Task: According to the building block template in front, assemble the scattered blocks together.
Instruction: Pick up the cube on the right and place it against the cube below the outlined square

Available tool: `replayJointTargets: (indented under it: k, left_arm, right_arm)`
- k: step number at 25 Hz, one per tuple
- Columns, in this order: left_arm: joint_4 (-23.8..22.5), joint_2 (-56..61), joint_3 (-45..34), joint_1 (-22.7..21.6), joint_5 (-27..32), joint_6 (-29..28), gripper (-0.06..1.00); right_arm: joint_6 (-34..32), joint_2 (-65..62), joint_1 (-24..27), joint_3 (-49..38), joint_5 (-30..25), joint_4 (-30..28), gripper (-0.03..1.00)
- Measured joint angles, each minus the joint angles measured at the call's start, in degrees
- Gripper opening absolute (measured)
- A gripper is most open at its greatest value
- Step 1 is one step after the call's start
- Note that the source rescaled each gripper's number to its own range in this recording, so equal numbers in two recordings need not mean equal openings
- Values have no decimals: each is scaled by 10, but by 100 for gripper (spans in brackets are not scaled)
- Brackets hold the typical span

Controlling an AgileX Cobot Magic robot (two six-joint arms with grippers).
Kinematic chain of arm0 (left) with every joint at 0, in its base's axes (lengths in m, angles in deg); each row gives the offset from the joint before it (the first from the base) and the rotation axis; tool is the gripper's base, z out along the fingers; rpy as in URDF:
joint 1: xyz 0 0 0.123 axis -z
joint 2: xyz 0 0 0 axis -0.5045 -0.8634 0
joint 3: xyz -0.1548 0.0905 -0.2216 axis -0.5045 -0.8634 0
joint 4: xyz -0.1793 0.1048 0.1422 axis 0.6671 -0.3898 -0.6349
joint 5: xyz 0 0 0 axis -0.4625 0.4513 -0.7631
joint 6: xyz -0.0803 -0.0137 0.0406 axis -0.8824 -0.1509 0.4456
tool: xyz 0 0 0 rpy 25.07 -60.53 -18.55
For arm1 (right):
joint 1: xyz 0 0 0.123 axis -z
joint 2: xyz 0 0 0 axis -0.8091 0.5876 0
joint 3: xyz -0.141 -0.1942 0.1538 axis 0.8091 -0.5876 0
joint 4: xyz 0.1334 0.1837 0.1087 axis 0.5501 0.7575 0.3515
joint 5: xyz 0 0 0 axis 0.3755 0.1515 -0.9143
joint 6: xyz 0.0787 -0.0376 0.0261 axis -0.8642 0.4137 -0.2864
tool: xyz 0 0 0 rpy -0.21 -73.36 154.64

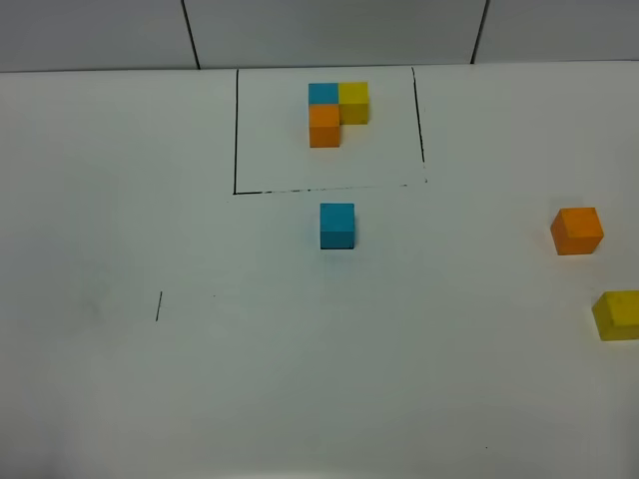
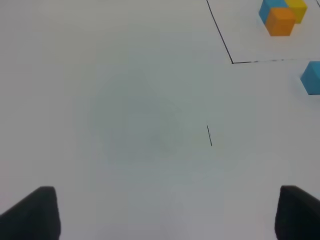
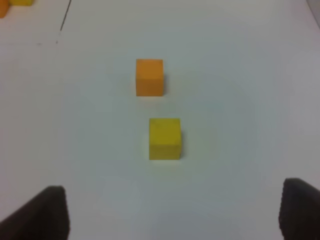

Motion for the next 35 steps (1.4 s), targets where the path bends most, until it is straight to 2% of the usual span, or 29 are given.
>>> replayJointTargets:
  k: [9,15,20,35]
  left_arm:
    - [1,0,-11,0,21,-1,78]
    - [1,0,-12,-1,21,-1,61]
    - [1,0,-12,-32,21,-1,50]
    - [1,0,-13,-34,21,-1,48]
  right_arm:
    - [0,0,0,0,0,0,72]
    - [0,0,0,0,0,0,72]
    - [0,0,0,0,0,0,72]
    - [0,0,0,0,0,6,72]
